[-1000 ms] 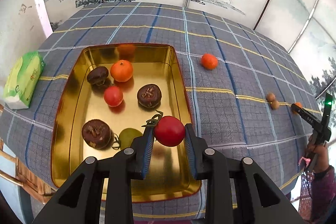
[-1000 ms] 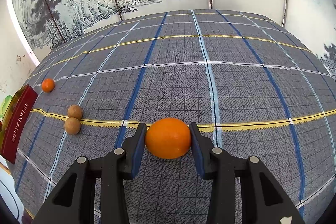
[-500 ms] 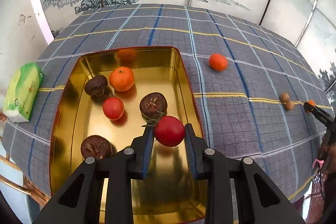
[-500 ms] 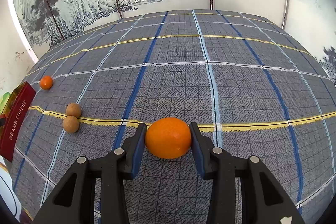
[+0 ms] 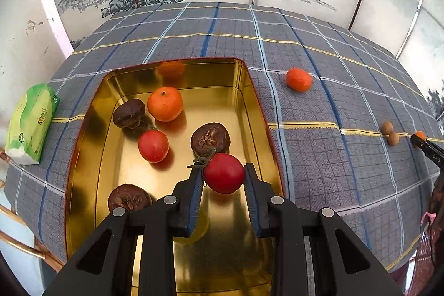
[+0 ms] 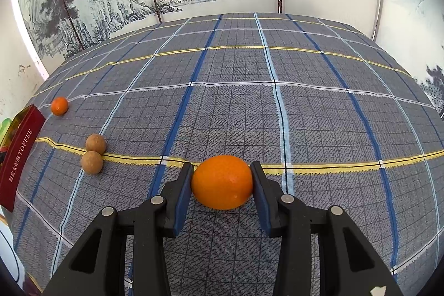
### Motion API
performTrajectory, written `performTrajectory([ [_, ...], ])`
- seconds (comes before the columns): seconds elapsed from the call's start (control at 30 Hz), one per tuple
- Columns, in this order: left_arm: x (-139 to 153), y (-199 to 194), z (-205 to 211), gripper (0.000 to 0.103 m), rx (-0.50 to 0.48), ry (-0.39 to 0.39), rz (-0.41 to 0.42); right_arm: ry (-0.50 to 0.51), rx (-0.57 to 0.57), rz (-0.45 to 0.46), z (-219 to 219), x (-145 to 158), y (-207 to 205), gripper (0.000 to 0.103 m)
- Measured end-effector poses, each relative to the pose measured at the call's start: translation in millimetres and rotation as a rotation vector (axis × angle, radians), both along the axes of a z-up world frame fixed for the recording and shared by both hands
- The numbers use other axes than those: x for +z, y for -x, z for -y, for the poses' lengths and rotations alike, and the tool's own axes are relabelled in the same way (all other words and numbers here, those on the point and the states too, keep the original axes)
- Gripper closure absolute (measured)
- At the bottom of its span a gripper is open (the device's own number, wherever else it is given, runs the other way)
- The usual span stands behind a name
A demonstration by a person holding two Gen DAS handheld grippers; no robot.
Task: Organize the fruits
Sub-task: 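Carry the red tomato into the tin and open the left gripper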
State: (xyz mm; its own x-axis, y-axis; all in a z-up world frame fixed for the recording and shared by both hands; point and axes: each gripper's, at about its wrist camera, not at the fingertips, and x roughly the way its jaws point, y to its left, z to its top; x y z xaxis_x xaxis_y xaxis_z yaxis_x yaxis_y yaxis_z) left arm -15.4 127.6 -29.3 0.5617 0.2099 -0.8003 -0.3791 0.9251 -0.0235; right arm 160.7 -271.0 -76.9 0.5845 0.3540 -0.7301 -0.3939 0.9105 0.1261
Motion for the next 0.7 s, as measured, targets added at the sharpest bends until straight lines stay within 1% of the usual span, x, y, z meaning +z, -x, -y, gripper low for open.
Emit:
performTrajectory([
  [0.57,-5.6,-0.6,-1.7,0.073,0.005,-0.01,-0.009,0.002,0.0,0.0,-0.7,0.0,0.1,0.064],
  [0.7,-4.9,-0.3,1.0,0.073,0.006,-0.029,-0.011,0.001,-0.001,0.0,-0.9,0.1,0.1,0.064],
])
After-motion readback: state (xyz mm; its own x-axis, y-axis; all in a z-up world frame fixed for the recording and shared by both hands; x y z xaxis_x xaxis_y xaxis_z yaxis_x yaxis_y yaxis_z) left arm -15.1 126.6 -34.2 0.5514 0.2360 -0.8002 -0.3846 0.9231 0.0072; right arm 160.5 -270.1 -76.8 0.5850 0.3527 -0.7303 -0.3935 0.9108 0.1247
